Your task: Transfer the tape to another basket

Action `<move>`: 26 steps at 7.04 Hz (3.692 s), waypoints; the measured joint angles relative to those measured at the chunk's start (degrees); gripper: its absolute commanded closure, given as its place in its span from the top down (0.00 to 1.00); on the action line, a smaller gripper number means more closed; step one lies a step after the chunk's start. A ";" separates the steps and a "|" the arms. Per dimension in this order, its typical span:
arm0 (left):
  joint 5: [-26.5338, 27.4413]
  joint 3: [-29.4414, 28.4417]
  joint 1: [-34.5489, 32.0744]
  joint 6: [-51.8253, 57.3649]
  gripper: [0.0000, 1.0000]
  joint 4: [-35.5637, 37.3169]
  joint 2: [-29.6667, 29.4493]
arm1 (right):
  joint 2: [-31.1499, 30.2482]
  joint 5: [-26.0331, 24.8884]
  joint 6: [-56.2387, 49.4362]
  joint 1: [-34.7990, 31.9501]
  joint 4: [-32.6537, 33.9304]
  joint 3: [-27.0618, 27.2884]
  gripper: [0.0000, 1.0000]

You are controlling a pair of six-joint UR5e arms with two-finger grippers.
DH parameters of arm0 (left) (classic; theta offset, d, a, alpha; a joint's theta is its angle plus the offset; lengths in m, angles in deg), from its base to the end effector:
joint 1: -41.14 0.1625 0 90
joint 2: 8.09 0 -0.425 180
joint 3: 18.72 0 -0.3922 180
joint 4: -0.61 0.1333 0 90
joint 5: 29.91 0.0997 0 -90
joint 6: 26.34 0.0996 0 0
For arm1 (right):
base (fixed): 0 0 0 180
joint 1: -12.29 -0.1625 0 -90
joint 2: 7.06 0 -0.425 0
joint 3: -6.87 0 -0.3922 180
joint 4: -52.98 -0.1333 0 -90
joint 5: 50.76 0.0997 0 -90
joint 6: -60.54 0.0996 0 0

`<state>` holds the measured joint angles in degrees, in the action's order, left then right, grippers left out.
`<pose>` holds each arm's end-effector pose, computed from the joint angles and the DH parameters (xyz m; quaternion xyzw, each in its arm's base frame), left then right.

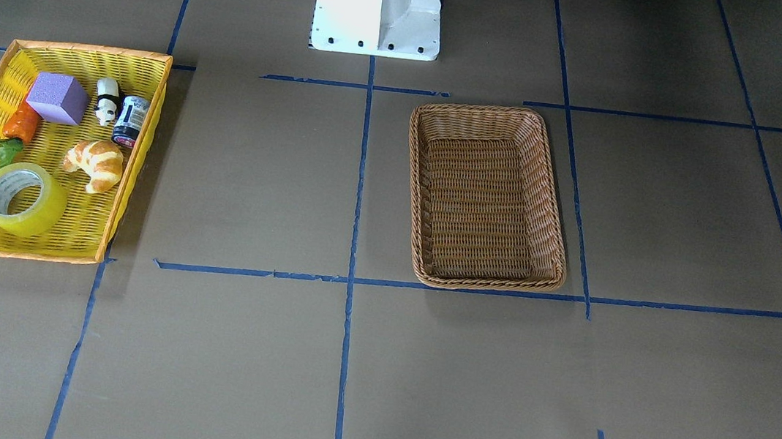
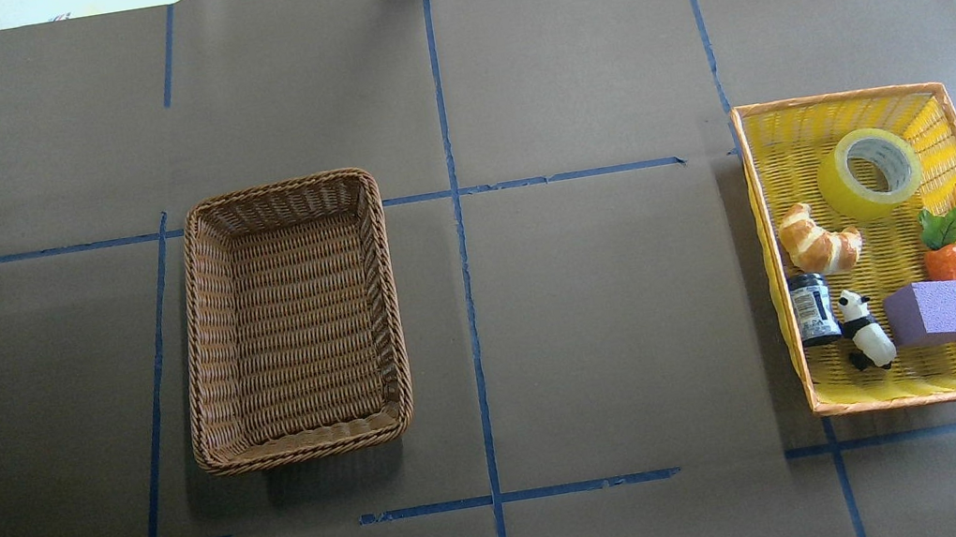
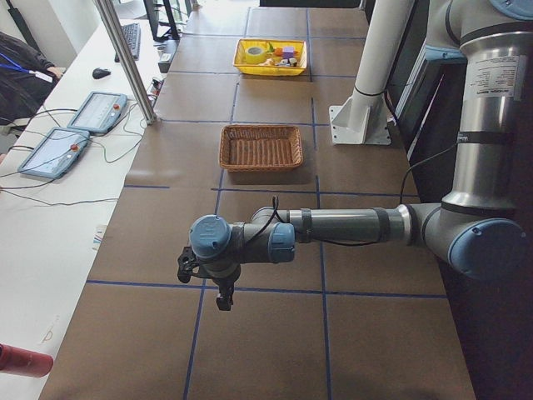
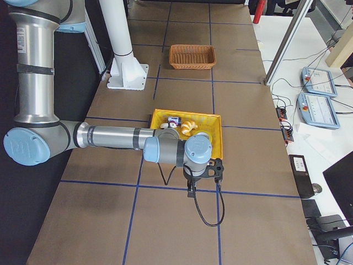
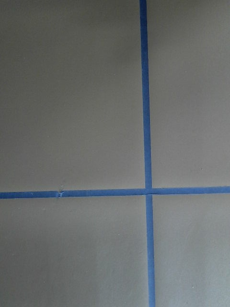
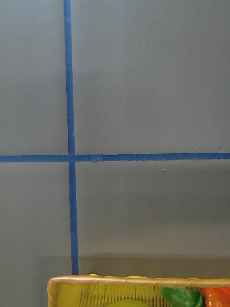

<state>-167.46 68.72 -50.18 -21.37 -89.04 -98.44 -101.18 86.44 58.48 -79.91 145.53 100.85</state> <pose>-0.0711 -0.4896 0.6742 0.0017 0.4036 0.0201 0.9147 0.0778 -0.4554 0.6596 -0.0066 -0.4008 0.0105 0.9161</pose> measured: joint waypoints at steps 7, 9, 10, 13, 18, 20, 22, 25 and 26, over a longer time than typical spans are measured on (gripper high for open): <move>-0.10 0.21 0.00 -0.03 1.00 -0.25 0.00 | 0.17 -0.08 0.23 0.02 -0.09 0.65 1.00; -0.17 0.39 0.00 -0.04 1.00 -0.26 0.02 | 0.79 -0.18 0.68 0.98 0.08 4.21 1.00; -0.20 0.50 0.00 -0.04 1.00 -0.26 0.09 | 1.78 -0.19 0.86 2.95 0.27 6.32 1.00; -0.19 0.75 0.00 0.21 1.00 -0.28 0.41 | 3.28 -0.21 5.86 9.81 -1.69 9.34 1.00; -0.18 0.72 0.00 0.45 1.00 -0.35 0.53 | 3.76 -1.31 33.11 20.79 -17.03 7.07 1.00; -0.20 0.71 0.00 0.40 1.00 -0.35 0.59 | 5.63 -3.58 37.95 24.16 -21.19 3.52 1.00; -0.26 0.71 0.00 0.40 1.00 -0.35 0.61 | 7.27 -4.92 41.28 26.52 -26.59 -1.33 1.00; -0.27 0.73 0.00 0.38 1.00 -0.35 0.65 | 7.63 -8.21 45.21 30.90 -31.19 -3.87 1.00; -0.27 0.76 0.00 0.39 1.00 -0.35 0.66 | 7.64 -8.64 45.39 31.48 -31.37 -4.21 1.00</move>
<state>-167.73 69.49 -50.18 -20.99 -89.39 -97.79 -93.54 77.80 103.87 -48.43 114.16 96.63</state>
